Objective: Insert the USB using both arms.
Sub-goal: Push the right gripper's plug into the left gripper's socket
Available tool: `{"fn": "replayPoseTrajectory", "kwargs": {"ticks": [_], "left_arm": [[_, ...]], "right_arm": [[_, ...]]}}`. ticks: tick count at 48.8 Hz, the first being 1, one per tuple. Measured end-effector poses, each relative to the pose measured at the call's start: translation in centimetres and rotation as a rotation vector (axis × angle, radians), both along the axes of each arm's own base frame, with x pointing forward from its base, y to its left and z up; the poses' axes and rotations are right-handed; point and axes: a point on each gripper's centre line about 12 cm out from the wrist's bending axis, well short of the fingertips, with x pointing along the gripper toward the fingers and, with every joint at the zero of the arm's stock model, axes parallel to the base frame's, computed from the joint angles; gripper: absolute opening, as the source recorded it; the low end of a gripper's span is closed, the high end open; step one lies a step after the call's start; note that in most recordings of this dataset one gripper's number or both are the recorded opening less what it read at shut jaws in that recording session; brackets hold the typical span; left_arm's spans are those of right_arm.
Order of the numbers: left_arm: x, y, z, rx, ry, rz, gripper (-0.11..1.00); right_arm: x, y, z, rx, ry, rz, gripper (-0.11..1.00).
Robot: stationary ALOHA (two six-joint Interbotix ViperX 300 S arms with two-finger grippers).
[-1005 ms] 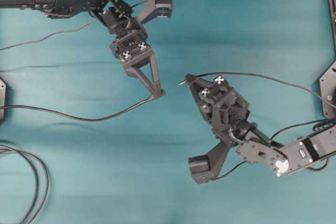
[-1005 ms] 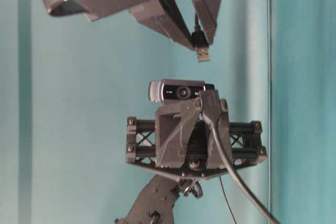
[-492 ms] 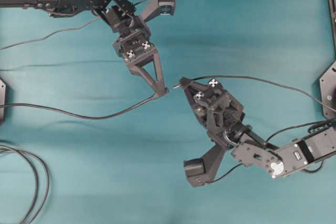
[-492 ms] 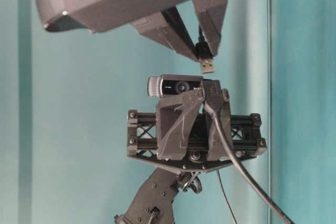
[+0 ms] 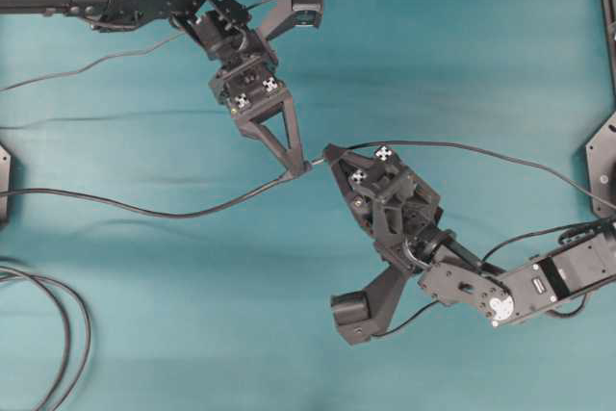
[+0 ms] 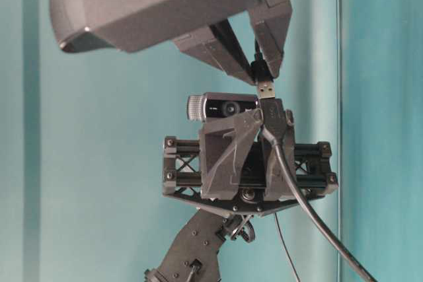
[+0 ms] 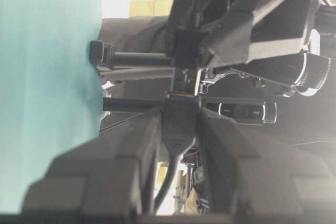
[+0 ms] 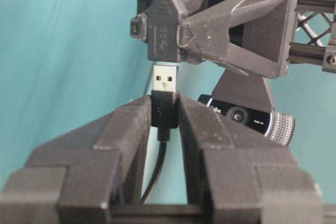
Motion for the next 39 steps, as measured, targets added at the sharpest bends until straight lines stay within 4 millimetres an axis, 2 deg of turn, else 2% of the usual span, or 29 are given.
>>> {"fn": "replayPoseTrajectory", "kwargs": {"ticks": [39], "left_arm": [[0.33,0.05,0.12,0.015,-0.007,0.004,0.22]], "right_arm": [[0.27,0.19,-0.07,0.017,0.001,0.019,0.20]]}}
